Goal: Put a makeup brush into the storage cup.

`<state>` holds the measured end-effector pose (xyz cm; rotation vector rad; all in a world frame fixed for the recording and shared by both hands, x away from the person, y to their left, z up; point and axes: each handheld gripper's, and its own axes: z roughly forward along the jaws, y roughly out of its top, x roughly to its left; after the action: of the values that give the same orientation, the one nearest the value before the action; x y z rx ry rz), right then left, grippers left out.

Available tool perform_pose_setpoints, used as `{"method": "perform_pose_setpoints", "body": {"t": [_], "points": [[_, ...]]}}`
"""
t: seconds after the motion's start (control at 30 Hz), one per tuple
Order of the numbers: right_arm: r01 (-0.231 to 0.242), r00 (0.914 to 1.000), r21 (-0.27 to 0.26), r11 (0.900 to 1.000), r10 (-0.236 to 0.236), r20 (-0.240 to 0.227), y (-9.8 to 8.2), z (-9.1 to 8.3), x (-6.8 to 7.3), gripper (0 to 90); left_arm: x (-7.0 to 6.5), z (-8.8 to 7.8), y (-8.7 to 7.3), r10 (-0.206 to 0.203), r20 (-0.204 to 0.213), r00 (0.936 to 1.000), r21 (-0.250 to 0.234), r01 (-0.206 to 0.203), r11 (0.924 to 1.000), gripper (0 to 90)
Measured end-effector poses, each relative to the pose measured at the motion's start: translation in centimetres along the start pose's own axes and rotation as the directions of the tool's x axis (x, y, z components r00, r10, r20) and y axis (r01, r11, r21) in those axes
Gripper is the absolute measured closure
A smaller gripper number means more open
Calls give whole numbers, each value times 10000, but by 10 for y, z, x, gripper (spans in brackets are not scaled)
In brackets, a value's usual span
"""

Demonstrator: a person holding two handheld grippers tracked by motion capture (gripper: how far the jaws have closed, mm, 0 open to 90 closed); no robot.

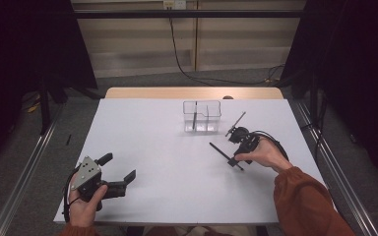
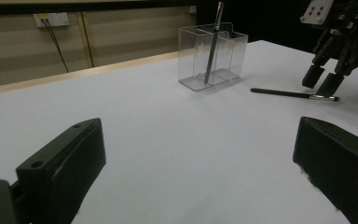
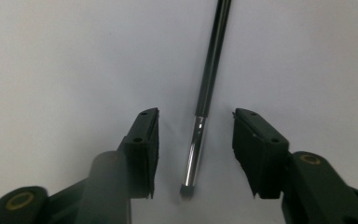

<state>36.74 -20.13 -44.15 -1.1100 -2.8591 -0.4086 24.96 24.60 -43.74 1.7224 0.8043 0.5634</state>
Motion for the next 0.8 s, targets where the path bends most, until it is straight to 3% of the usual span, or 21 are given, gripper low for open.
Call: {"method": "perform_pose_setpoints", "body": {"t": [0.2,0.4,0.8], "points": [[89,9999,302,9995,-87,-50,0,6,1,597,0,0,0,-8,-2,10000,-7,8,10000,22],[125,9993,492,9987,-142,337,1,9,1,720,0,0,0,6,-20,10000,3,-6,10000,22],[-3,9979,621,9981,-38,653,3,9,1,821,0,0,0,16,-41,10000,10,-16,10000,22]]}}
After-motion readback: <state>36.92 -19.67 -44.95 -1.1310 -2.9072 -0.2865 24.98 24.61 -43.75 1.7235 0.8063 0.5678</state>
